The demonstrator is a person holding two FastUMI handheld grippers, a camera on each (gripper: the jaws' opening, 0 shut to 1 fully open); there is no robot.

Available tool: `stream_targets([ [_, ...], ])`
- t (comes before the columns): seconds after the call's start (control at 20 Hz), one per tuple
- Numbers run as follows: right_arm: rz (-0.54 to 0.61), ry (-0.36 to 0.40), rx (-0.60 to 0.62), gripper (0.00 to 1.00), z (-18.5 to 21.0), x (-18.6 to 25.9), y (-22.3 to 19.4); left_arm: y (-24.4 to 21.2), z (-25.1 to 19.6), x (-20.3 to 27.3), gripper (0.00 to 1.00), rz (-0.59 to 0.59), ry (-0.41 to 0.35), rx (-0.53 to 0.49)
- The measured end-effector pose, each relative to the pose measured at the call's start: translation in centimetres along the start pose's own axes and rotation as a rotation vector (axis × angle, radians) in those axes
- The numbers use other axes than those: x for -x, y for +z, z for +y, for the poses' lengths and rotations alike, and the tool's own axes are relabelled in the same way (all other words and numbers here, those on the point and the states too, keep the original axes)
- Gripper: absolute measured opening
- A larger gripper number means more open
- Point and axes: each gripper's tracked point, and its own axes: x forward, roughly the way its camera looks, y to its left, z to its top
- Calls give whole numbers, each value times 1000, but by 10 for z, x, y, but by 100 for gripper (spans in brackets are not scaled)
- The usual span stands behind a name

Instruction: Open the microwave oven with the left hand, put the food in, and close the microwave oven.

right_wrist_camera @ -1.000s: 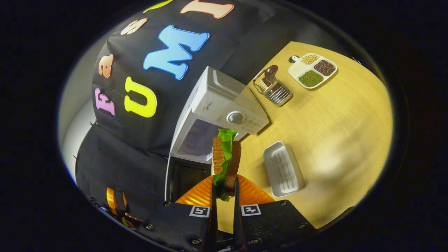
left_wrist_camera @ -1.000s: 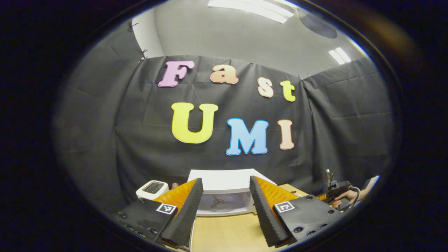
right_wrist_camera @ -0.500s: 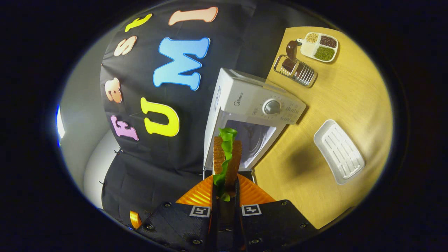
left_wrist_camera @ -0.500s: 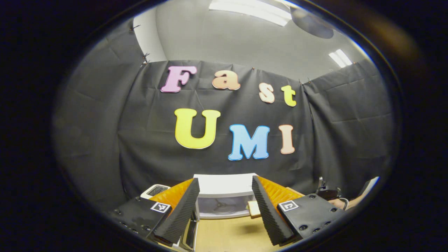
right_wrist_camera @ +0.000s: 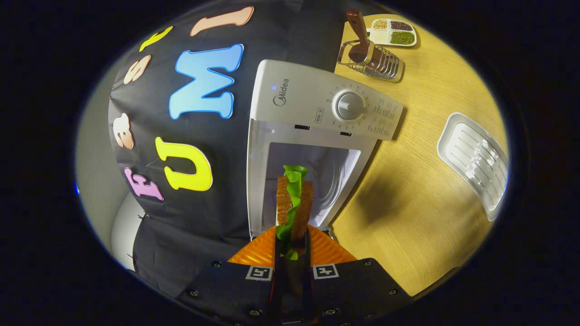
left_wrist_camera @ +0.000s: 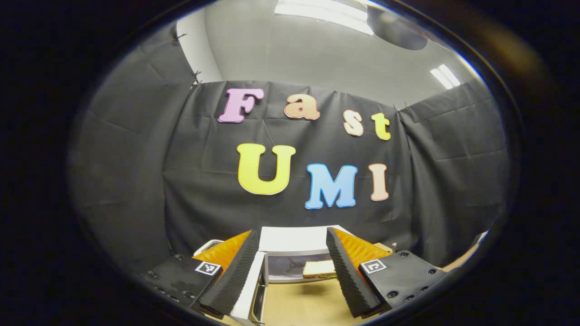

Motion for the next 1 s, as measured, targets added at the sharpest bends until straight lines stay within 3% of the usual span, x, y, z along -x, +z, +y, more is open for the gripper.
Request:
stream_targets([
  [0.2,-69,-71,-28,18,-10,-50,3,-14,15,4,96,32,24,-5],
  [0.65,-261,-88,-187,18,-14,-126,14,-31,67,14,96,62,135,33],
  [1.0,-365,-125,-159,18,-22,-174,24,-43,95,27,96,111,211,23],
])
